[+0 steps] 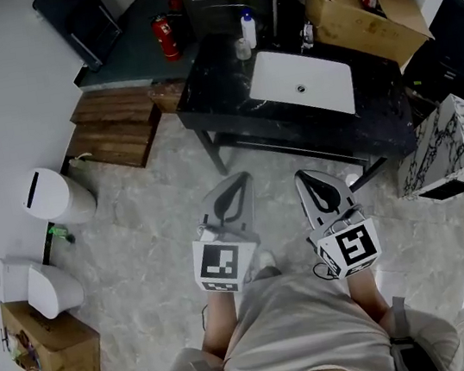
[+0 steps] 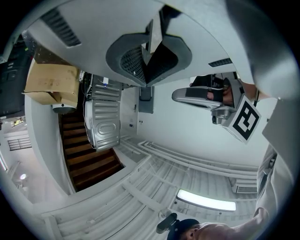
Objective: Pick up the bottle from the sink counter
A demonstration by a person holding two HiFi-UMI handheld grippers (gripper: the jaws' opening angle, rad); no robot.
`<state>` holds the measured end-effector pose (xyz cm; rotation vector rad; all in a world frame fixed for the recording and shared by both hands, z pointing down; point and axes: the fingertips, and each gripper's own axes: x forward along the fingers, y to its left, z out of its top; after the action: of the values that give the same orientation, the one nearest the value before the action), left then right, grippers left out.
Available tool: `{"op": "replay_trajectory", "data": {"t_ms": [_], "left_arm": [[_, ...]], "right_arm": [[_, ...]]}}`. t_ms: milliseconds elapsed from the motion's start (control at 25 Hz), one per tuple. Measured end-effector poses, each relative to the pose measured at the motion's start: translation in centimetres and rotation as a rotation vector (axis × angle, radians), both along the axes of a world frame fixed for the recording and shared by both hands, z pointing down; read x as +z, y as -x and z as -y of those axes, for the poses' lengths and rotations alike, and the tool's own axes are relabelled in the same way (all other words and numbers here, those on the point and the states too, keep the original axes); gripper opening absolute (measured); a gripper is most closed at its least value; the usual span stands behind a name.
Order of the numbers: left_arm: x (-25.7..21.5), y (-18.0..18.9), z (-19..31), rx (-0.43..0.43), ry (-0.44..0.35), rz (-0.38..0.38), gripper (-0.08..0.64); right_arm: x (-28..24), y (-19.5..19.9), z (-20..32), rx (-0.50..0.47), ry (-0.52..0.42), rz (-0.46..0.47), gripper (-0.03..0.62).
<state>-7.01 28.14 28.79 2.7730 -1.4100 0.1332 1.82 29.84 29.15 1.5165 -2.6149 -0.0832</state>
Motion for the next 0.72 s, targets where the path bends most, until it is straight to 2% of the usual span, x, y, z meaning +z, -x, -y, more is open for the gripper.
{"op": "replay_trajectory", "data": {"t_ms": [400,720], "left_arm": [[0.8,1.0,3.4,0.054,0.008,0.004,0.002],[0.9,0.8,5.1,0.064,0.014,0.0,0.002]], "right_arm": [[0.4,1.3,2.9,0.061,0.002,0.0,-0.005],[0.5,1.2,4.5,0.068,0.004,-0.012,-0.005]]}}
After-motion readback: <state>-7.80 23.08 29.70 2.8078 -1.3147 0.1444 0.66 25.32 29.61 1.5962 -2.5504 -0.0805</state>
